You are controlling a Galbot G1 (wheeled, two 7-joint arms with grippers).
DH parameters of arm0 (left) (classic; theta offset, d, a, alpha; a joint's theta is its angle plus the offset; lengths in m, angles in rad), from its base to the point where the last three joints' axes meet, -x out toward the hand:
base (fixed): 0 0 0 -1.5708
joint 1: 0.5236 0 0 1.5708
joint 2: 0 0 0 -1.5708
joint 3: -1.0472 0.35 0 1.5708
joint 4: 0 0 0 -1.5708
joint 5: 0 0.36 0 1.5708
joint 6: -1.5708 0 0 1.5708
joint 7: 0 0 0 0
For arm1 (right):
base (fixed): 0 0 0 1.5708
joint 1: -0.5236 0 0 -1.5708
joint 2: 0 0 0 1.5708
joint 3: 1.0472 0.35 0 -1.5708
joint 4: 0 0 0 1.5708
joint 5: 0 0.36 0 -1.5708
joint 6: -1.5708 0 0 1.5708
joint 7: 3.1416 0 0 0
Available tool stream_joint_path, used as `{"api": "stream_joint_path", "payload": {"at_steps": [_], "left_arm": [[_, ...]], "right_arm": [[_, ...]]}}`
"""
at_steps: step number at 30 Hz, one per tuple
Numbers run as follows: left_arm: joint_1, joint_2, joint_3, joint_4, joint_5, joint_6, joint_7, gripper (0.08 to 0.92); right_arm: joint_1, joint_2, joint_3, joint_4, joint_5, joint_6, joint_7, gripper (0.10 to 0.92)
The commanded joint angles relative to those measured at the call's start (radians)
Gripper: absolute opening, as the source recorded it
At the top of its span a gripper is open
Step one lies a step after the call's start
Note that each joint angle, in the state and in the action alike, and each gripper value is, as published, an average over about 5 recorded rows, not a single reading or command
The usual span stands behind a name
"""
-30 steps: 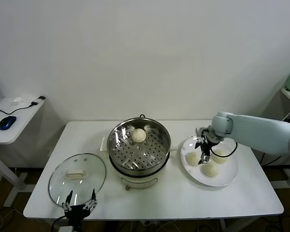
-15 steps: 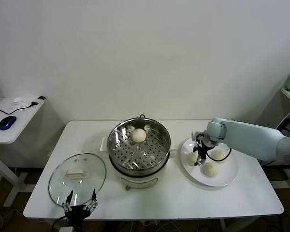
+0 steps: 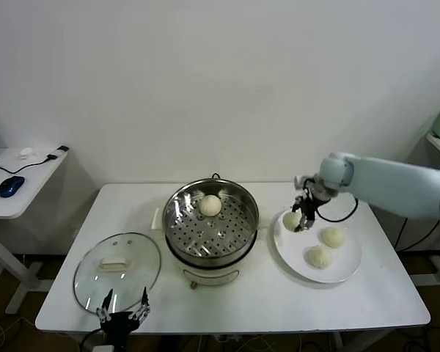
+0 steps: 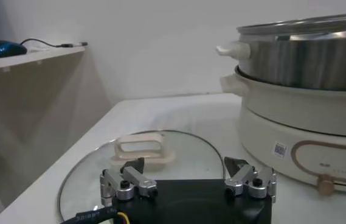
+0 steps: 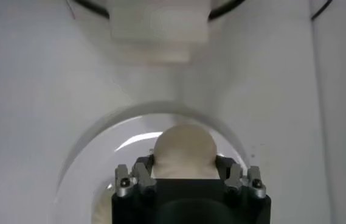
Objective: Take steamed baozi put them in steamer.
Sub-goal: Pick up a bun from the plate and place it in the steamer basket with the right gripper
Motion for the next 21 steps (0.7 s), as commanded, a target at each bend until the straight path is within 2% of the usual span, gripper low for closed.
{"api": "stream_joint_path", "payload": {"at_steps": [1, 5, 9, 15, 21], "left_arm": [[0.0, 0.001, 0.0, 0.001, 0.003, 0.001, 0.0, 0.823], [-0.006, 0.005, 0.002, -0.001, 0.005, 0.002, -0.002, 0.823], [-0.009, 0.008, 0.002, -0.007, 0.003, 0.001, -0.002, 0.823], [-0.009, 0.015, 0.001, -0.014, 0.003, -0.001, -0.002, 0.823], [-0.008, 0.014, 0.001, -0.015, 0.005, -0.004, -0.001, 0.823]], "right_arm": [[0.402, 0.044, -0.125, 0.138, 0.266, -0.004, -0.062, 0.679], [0.434, 0.143, -0.072, 0.297, 0.436, -0.105, 0.084, 0.679], [0.354, 0.283, 0.007, 0.352, 0.532, -0.205, 0.215, 0.679], [0.206, 0.46, 0.028, 0.249, 0.519, -0.244, 0.274, 0.679], [0.103, 0.547, -0.007, 0.126, 0.434, -0.248, 0.269, 0.679]]}}
